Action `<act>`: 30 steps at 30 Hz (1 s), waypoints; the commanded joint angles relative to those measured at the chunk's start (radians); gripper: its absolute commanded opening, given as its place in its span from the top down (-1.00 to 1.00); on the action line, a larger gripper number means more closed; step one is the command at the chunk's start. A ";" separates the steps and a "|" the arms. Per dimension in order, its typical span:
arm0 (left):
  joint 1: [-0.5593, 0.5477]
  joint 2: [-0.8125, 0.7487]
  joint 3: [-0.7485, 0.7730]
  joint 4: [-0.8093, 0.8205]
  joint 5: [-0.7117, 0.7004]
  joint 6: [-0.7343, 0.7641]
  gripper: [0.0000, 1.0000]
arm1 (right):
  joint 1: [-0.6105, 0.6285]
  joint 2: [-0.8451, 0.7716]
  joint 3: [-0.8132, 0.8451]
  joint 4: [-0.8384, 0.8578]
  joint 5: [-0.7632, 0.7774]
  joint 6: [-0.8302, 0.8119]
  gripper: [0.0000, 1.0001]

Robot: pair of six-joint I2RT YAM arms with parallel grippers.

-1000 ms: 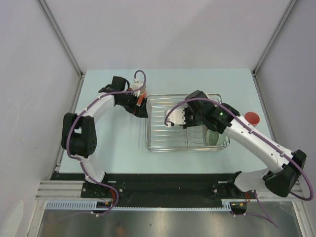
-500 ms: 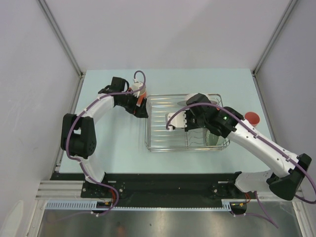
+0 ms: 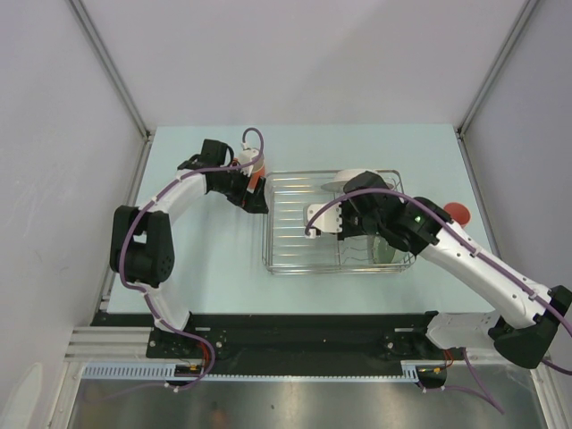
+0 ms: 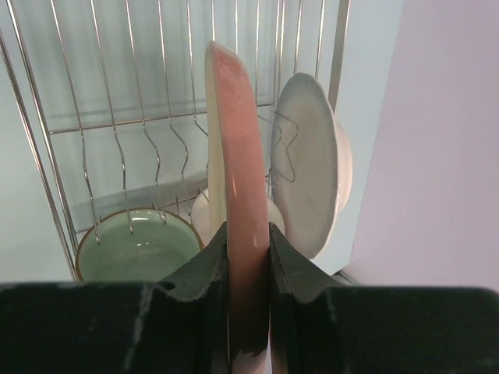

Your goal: Load the mixed dishes into the dish rack

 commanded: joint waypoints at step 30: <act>0.015 -0.018 -0.064 -0.050 -0.139 0.095 -0.99 | -0.125 0.086 -0.026 0.142 -0.047 -0.078 1.00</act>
